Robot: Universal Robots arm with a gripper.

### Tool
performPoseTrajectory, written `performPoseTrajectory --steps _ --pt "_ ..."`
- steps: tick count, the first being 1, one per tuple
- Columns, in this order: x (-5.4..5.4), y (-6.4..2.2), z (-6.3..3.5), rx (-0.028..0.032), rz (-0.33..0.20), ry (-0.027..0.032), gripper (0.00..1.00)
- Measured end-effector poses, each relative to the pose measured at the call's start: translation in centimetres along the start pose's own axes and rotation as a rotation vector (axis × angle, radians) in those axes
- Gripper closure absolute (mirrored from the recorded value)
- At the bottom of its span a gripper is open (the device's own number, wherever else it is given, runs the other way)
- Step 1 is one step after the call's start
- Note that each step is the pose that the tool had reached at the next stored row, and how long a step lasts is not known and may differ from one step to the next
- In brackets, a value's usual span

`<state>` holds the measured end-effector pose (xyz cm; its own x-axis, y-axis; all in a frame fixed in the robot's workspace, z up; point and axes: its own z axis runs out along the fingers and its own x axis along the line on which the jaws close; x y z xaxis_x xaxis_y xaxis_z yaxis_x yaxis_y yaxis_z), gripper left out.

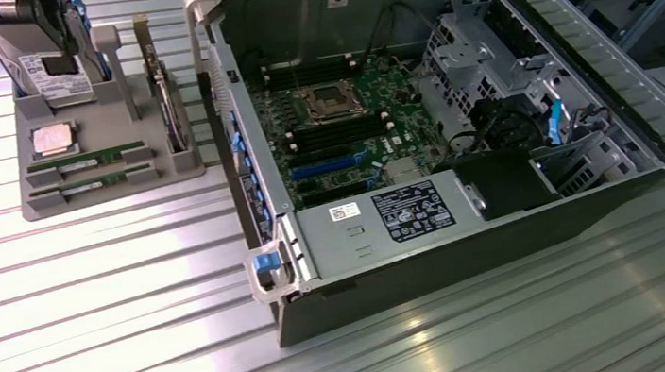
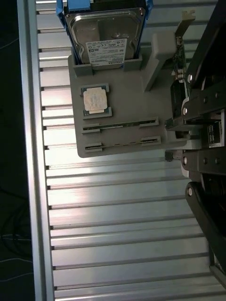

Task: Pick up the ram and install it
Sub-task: 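Pick up the ram and move it above insertion slot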

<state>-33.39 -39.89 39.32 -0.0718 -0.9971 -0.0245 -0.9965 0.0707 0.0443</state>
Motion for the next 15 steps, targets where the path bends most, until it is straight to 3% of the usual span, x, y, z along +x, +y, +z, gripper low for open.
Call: performPoseTrajectory --steps 15 --pt "0.02 -0.03 0.72 0.0000 0.000 0.0000 0.70"
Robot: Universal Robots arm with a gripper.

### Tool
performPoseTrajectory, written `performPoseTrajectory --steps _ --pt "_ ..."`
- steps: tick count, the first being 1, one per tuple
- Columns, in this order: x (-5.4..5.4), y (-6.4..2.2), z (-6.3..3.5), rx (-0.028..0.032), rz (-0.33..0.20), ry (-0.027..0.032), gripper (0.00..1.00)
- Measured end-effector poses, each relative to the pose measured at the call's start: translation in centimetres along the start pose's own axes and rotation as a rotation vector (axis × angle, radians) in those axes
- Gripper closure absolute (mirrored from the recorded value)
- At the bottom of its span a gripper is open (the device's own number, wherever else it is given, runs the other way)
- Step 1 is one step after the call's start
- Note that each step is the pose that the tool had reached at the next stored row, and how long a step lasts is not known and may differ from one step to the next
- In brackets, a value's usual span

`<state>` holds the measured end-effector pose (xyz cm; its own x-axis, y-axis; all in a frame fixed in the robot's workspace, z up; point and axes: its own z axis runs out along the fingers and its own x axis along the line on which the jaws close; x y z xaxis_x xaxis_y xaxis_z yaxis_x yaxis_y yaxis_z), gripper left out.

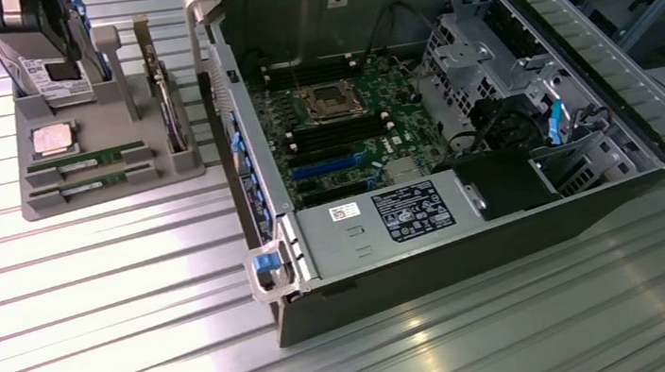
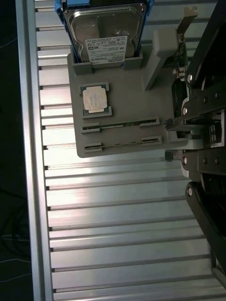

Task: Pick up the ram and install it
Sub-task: 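Pick up the ram and move it above insertion slot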

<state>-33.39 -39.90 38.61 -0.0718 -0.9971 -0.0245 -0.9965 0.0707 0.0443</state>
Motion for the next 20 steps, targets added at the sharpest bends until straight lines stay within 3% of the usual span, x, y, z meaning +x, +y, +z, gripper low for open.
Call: performPoseTrajectory --steps 20 --pt "0.0 -0.05 1.21 0.0000 0.000 0.0000 0.70"
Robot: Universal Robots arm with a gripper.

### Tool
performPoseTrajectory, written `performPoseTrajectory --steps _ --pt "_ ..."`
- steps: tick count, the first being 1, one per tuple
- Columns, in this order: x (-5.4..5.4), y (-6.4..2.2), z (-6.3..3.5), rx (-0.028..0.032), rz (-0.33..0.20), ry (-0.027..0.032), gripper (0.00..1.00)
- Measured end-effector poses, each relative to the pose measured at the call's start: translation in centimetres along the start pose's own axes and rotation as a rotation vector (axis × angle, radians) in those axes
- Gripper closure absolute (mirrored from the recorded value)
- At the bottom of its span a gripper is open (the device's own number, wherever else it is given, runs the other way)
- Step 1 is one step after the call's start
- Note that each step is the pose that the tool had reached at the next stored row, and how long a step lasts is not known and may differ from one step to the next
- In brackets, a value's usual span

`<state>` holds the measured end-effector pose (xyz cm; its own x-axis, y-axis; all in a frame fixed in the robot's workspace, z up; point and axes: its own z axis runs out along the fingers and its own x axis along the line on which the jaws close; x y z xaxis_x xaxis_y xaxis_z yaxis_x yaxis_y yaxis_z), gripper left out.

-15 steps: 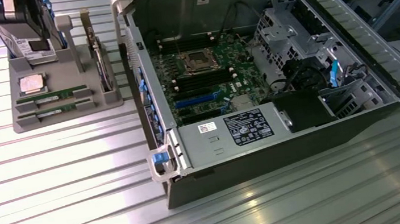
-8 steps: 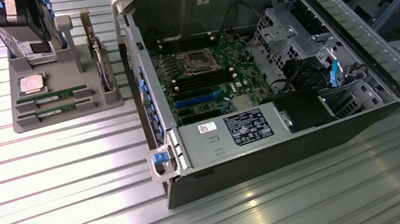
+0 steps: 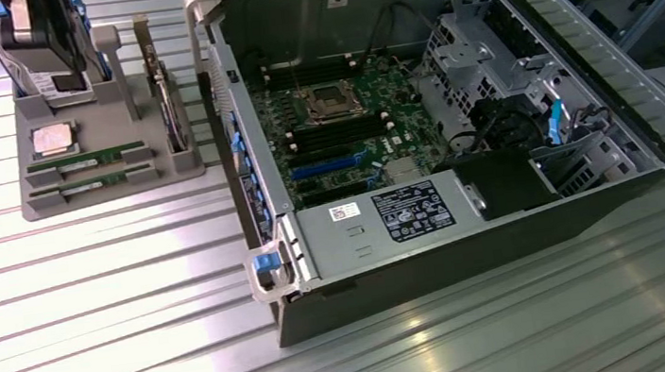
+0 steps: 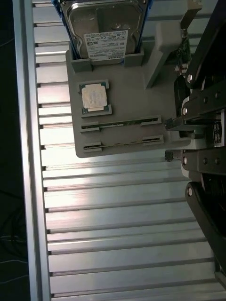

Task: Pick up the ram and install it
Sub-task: 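Pick up the ram and move it above insertion slot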

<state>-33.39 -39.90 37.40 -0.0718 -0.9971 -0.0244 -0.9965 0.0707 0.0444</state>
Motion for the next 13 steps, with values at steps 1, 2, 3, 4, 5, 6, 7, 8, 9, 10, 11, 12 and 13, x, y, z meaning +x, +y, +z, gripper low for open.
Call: performPoseTrajectory --steps 1,2,3,4,5,6,7,8,9,10,11,12,13 --pt "0.00 0.00 0.02 0.0000 0.000 0.0000 0.70" --pt "0.00 -0.01 0.09 0.0000 0.000 0.0000 0.70" --pt "0.00 -0.01 0.12 0.0001 0.000 0.0000 0.70" --pt "0.00 -0.01 0.14 0.0000 0.000 0.0000 0.70" --pt "0.00 -0.01 0.19 0.0000 0.000 0.0000 0.70" --pt "0.01 -0.01 0.25 0.0000 0.000 0.0000 0.70" --pt "0.01 -0.01 0.31 0.0000 0.000 0.0000 0.70" --pt "0.01 -0.02 0.35 0.0001 0.000 -0.0001 0.70" --pt "0.01 -0.02 0.38 0.0001 0.000 -0.0001 0.70" --pt "0.01 -0.02 0.40 0.0000 0.000 -0.0001 0.70" --pt "0.01 -0.02 0.43 0.0000 0.000 0.0000 0.70" --pt "0.01 -0.02 0.46 0.0000 0.000 0.0000 0.70" --pt "0.01 -0.02 0.50 0.0000 0.000 0.0000 0.70"
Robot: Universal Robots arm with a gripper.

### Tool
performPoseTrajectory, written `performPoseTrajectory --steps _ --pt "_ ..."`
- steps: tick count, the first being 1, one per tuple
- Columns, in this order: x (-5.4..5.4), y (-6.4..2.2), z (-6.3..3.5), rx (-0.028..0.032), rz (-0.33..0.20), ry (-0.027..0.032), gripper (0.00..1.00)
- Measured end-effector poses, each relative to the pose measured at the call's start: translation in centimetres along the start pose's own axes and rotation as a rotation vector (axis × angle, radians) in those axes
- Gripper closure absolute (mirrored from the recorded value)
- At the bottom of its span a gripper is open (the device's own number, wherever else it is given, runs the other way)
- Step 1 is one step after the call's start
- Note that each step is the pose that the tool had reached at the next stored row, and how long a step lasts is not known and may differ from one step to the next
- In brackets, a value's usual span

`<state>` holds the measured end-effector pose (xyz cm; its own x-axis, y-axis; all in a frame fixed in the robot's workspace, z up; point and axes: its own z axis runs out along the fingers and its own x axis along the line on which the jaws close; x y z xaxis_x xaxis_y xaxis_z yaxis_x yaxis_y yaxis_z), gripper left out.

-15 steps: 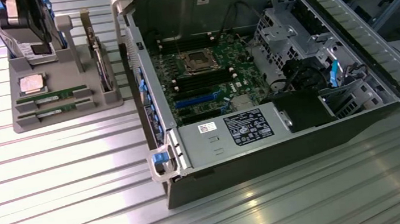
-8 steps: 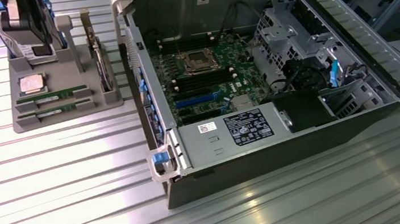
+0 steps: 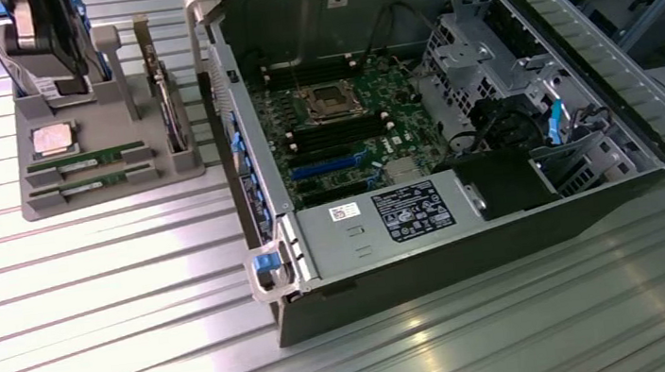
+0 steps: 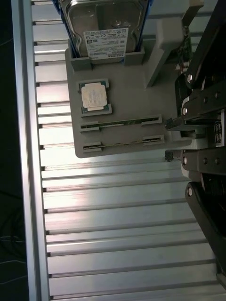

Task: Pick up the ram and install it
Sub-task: 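Pick up the ram and move it above insertion slot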

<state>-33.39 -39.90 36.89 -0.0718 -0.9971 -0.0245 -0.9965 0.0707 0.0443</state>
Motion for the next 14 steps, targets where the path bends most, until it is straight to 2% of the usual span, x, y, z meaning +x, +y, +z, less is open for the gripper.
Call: performPoseTrajectory --steps 14 --pt "0.02 -0.03 0.62 0.0000 0.000 0.0000 0.70"
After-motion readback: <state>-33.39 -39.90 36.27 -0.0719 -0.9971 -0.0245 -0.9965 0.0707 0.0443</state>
